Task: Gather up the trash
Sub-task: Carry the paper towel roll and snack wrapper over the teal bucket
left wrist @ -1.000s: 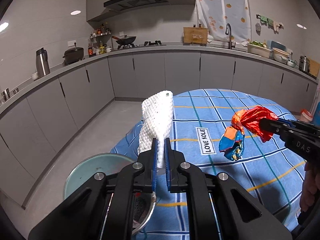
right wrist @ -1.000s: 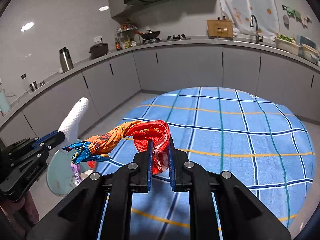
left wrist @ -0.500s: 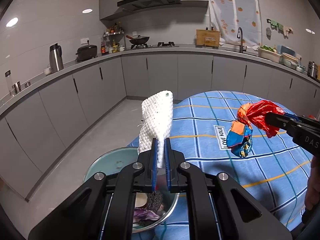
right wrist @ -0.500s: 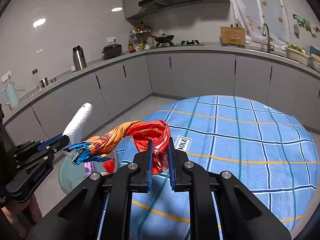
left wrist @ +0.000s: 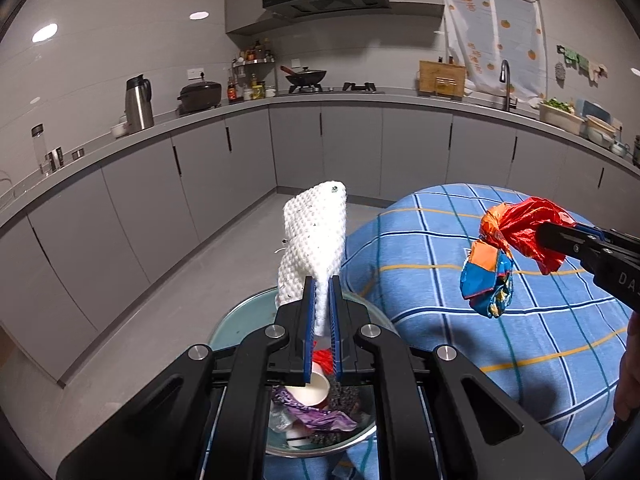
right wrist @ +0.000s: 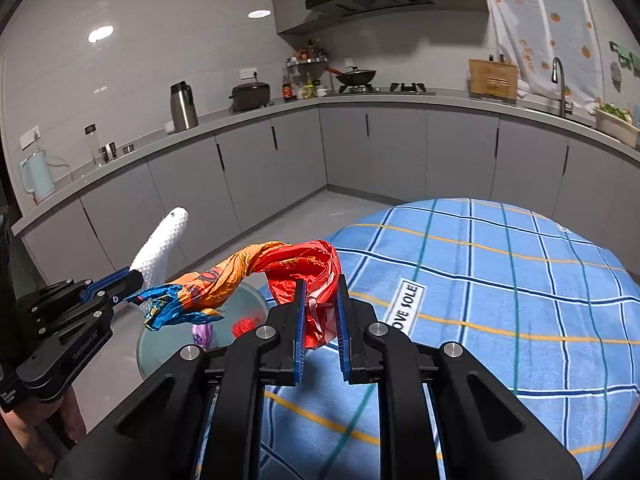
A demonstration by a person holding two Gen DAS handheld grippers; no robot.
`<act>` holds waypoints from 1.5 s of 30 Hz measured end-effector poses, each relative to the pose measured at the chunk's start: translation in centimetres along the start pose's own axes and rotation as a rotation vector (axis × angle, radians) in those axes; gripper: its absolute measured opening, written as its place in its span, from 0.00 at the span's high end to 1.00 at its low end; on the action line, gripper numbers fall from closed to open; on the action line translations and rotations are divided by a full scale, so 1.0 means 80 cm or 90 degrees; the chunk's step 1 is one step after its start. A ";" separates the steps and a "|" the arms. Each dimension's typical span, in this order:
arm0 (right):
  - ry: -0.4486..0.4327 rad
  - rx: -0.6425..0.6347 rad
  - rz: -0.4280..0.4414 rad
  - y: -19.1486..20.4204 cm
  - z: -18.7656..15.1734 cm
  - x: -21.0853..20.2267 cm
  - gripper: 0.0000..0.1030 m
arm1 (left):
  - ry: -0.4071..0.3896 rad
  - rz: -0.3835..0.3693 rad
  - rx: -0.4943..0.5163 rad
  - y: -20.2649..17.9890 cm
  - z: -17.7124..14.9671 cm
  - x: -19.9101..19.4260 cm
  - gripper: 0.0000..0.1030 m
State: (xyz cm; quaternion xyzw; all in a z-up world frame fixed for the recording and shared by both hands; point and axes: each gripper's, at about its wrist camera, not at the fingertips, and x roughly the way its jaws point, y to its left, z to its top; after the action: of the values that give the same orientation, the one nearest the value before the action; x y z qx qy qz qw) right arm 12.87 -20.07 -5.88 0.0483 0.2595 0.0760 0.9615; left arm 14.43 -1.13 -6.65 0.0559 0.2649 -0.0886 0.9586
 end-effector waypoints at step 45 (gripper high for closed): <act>0.037 -0.071 0.054 0.084 0.017 0.076 0.86 | 0.029 0.062 -0.064 0.075 -0.013 0.018 0.93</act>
State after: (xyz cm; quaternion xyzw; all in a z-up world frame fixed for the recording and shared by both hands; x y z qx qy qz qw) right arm 17.95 -12.47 -6.83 0.0034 0.2803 0.1327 0.9507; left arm 16.35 4.69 -7.90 0.0221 0.2876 -0.0274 0.9571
